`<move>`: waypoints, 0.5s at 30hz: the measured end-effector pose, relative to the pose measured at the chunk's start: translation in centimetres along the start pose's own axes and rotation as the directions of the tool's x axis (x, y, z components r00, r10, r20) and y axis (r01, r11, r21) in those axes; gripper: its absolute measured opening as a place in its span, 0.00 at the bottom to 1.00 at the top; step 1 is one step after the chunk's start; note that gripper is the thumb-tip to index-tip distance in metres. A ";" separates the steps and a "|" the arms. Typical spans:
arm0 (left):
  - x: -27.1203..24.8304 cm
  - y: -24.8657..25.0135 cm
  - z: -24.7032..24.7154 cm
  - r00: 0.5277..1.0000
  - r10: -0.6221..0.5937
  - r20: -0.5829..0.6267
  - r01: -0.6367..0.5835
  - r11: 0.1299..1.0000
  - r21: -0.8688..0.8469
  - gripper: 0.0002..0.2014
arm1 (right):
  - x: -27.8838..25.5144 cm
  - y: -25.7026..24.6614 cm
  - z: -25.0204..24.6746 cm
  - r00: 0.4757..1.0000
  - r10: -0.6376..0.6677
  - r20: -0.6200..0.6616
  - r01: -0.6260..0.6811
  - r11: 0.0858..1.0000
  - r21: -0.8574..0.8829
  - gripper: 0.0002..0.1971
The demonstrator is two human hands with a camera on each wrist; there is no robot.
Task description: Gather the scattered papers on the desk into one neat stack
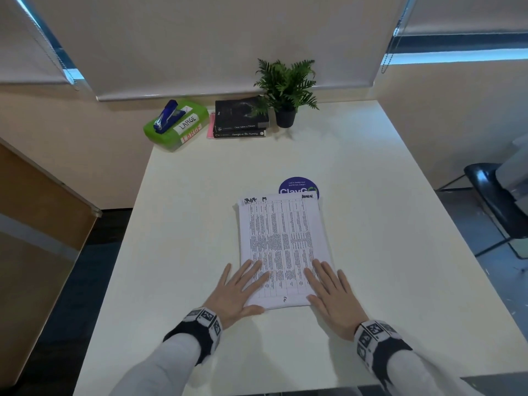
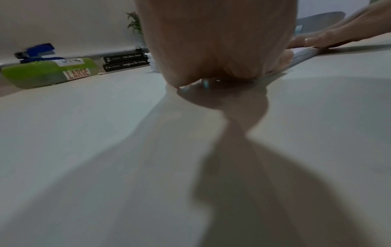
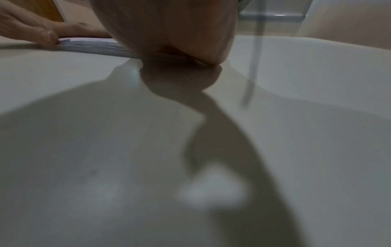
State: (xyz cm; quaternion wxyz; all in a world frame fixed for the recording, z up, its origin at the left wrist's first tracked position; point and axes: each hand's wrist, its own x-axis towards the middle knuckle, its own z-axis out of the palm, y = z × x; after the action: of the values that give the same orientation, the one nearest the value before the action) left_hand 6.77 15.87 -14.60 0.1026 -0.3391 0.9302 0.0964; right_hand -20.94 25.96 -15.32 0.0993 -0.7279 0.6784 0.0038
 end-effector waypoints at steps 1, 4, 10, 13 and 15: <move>0.0 -0.1 0.1 1.000 -0.005 0.019 0.004 1.000 0.003 0.36 | 0.0 0.0 0.1 1.000 -0.001 0.001 0.001 1.000 0.000 0.29; 0.1 0.0 0.4 1.000 -0.005 0.023 0.005 1.000 0.012 0.37 | 0.0 0.2 0.4 1.000 -0.015 -0.013 0.015 1.000 -0.015 0.29; 0.1 0.4 0.1 0.997 -0.028 0.076 0.026 0.999 0.023 0.37 | 0.0 0.0 0.7 0.998 -0.011 -0.056 0.009 0.999 -0.032 0.29; 0.0 0.7 -0.5 0.988 -0.023 0.152 0.016 0.999 0.045 0.37 | 0.0 -0.3 0.5 0.999 0.019 -0.033 -0.020 0.999 -0.029 0.29; -0.1 0.8 -0.8 0.984 -0.011 0.178 0.002 0.999 0.054 0.37 | 0.1 -0.6 0.3 0.999 0.022 -0.046 -0.024 0.999 -0.037 0.29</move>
State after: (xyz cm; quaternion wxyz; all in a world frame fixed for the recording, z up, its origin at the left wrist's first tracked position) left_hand 6.23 16.29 -13.76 0.1950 -0.3291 0.9184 0.1009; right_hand -20.35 25.94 -15.51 0.0701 -0.7218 0.6886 0.0011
